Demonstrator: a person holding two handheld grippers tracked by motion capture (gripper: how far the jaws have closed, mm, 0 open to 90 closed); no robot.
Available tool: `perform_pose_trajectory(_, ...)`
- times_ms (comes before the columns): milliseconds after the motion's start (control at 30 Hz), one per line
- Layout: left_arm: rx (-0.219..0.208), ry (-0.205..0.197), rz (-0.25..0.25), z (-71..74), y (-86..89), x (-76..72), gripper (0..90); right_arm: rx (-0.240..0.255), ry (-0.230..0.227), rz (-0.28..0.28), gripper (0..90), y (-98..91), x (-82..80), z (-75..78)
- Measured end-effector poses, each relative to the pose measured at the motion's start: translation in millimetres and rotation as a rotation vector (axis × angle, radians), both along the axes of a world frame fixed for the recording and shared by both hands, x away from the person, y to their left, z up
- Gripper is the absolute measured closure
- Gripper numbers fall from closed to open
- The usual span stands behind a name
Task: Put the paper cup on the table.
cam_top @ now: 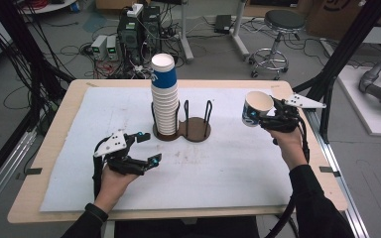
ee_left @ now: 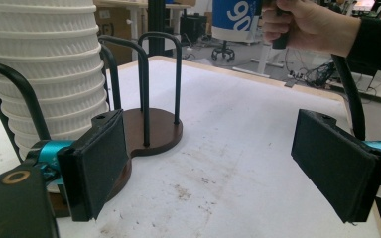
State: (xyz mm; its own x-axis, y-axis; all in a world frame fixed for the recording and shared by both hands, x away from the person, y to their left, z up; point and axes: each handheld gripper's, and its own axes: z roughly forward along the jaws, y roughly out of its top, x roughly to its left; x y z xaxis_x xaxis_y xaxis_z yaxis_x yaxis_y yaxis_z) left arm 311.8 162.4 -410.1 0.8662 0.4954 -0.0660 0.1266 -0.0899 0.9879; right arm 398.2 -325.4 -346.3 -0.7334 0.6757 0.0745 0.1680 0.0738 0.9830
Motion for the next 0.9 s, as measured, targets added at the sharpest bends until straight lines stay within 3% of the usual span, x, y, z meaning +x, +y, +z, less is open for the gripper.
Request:
perform_pose_trajectory(433,0.011,0.003,-0.009,-2.1,-2.1,0.6,14.5,-0.02,0.039,-0.075,19.9,-6.0,18.2,-13.8)
perform_pose_trajectory(600,0.013,0.001,-0.01,-2.2,-1.8,0.3,14.5,-0.022,0.044,-0.128,20.1,-8.0,24.1,-23.3)
perform_pose_trajectory(700,0.012,0.004,-0.008,-2.5,-1.8,0.1,14.5,-0.031,0.068,-0.141,20.1,-8.2,27.2,-29.6)
perform_pose_trajectory(900,0.014,0.001,-0.01,-2.3,-1.8,-0.1,14.5,-0.019,0.068,-0.157,20.3,-8.2,30.9,-42.2)
